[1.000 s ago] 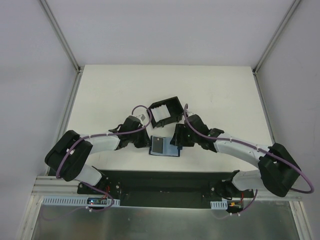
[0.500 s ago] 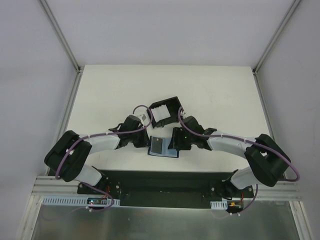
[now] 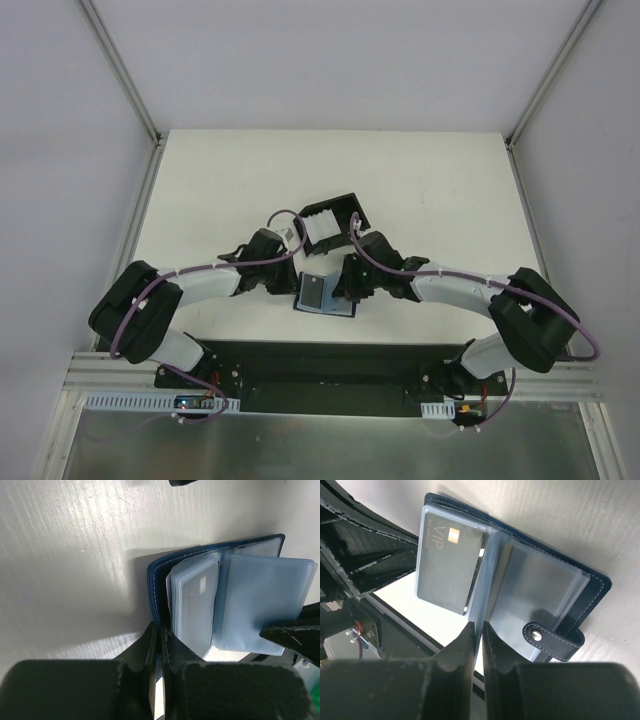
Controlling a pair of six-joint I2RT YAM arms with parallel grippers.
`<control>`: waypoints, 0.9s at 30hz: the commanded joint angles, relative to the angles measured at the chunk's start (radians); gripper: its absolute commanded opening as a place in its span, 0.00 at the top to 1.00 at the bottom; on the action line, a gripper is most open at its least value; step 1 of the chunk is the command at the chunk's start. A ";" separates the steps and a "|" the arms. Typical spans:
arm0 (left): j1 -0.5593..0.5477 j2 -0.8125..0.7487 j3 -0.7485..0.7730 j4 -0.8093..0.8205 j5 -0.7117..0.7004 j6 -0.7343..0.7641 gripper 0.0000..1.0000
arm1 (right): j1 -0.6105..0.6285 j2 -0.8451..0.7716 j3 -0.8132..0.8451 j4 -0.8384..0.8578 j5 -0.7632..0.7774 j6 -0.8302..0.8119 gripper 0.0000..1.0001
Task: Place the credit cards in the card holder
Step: Close the card holder at the center of the board.
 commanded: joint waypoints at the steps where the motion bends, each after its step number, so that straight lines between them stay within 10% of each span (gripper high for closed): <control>1: 0.005 0.002 0.002 -0.186 -0.104 0.091 1.00 | 0.010 -0.039 0.034 0.019 -0.005 0.001 0.91; 8: 0.005 -0.024 0.040 -0.263 -0.133 0.133 1.00 | 0.011 -0.045 0.034 0.019 -0.011 -0.005 1.00; 18: 0.005 -0.029 0.068 -0.301 -0.130 0.156 1.00 | 0.016 -0.033 0.048 0.082 -0.059 0.011 0.86; 27: 0.005 -0.037 0.078 -0.304 -0.099 0.143 1.00 | 0.020 -0.005 0.077 0.090 -0.077 0.014 1.00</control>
